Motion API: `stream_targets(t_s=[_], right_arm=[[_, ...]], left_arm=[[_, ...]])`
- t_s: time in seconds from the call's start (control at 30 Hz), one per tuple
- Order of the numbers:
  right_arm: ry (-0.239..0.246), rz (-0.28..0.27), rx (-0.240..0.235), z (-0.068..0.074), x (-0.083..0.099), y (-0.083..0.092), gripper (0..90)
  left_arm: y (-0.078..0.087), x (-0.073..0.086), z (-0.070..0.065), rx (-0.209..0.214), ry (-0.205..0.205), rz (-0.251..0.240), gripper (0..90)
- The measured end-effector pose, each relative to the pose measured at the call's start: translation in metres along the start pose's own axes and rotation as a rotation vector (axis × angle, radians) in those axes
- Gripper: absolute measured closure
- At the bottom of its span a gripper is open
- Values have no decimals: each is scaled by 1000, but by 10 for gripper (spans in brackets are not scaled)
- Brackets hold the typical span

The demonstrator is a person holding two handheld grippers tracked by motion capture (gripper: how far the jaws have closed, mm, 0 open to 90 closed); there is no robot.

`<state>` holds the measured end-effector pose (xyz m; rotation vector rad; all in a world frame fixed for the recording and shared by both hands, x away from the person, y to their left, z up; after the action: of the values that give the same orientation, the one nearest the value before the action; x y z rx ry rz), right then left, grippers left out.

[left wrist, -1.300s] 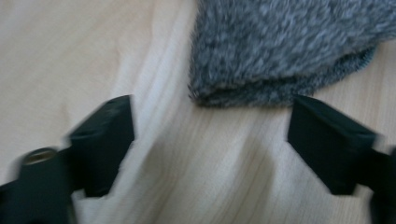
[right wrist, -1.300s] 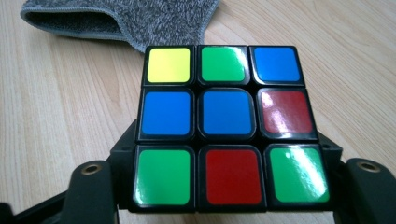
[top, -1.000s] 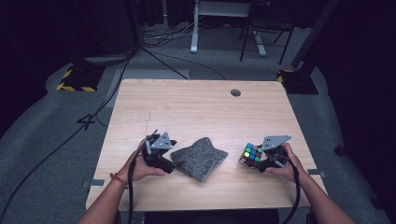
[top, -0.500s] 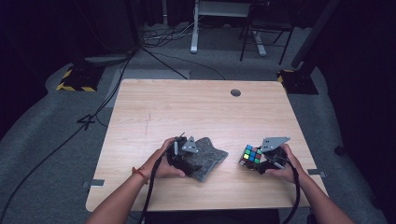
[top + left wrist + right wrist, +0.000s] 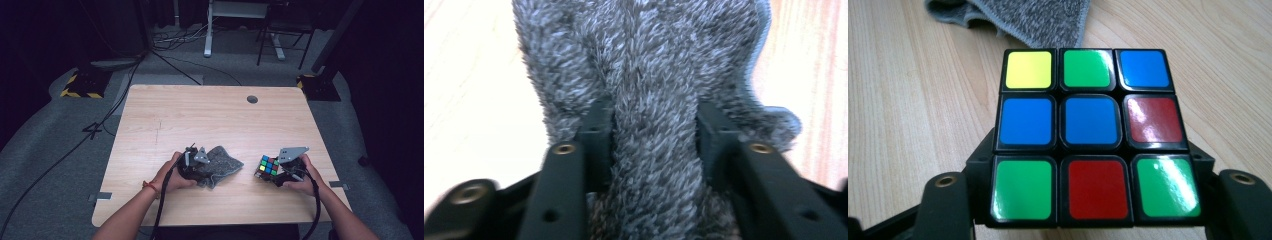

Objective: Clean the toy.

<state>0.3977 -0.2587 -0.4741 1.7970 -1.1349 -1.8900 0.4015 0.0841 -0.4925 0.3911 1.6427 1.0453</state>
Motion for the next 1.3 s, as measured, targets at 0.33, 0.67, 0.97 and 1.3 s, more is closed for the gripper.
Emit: stream_targets(t_s=[0.33, 0.67, 0.97, 1.3], right_arm=[[-10, -11, -15, 1, -1, 0, 338], [32, -3, -41, 3, -25, -5, 338], [82, 27, -68, 5, -43, -10, 338], [113, 59, -99, 14, -52, -29, 338]], left_arm=[[8, 0, 2, -4, 27, -76, 734], [41, -37, -28, 36, -74, -256, 738], [41, -79, -41, 28, -205, -200, 739], [22, -84, -44, 26, -224, -124, 735]])
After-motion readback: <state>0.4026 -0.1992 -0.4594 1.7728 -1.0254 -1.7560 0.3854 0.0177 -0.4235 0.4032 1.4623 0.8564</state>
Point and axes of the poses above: each handheld gripper's, and its own axes: y roughly backward along the jaws, x roughly out of its underside, z roughly to its left, the point moved 1 cm from there along -y, roughly forward along the jaws, and after that the axes turned 4 degrees about y, right-handed, at the moved point
